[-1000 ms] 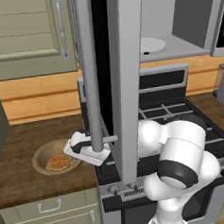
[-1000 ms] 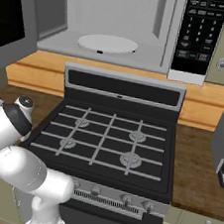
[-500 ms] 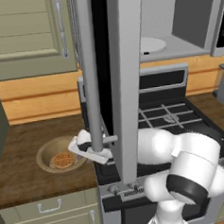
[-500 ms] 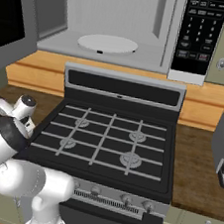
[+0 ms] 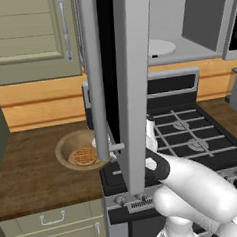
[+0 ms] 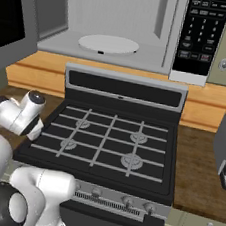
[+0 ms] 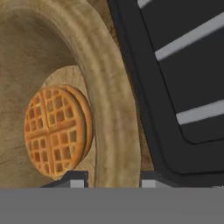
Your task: Open the microwave, place the bowl with waffle inside the microwave, then close the microwave door and turn it on.
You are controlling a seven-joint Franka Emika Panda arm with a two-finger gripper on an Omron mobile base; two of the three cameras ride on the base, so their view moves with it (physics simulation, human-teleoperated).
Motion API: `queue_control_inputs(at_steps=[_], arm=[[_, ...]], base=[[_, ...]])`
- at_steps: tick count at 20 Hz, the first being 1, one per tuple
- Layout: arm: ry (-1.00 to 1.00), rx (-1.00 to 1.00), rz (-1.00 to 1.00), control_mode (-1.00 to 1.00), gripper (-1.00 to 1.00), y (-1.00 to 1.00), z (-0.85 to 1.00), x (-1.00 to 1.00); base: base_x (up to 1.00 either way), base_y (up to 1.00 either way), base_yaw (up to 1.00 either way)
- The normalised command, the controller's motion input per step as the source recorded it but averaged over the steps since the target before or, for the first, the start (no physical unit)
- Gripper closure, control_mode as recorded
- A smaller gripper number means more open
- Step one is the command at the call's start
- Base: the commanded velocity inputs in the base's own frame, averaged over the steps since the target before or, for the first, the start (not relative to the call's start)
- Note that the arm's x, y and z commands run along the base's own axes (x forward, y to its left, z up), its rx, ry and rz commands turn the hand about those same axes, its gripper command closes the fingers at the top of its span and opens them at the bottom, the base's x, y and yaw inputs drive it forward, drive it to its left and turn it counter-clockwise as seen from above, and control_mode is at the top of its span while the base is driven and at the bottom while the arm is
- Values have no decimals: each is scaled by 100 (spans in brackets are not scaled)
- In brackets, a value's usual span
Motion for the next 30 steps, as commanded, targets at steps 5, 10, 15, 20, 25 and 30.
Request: queue_control_inputs(at_steps=[5, 10, 15, 20, 25, 30], arm=[[4, 0, -17, -100, 100, -87, 82, -51], [15, 0, -27, -100, 100, -83, 93, -38], [21, 0, -31, -100, 100, -72, 91, -32], [17, 0, -37, -100, 100, -89, 68, -44], [16, 0, -40, -100, 100, -90, 68, -52], [9, 0, -30, -100, 100, -64, 70, -70]], base=[[0, 0, 0], [0, 0, 0], [0, 0, 0], [0, 0, 0], [0, 0, 0], [0, 0, 0]])
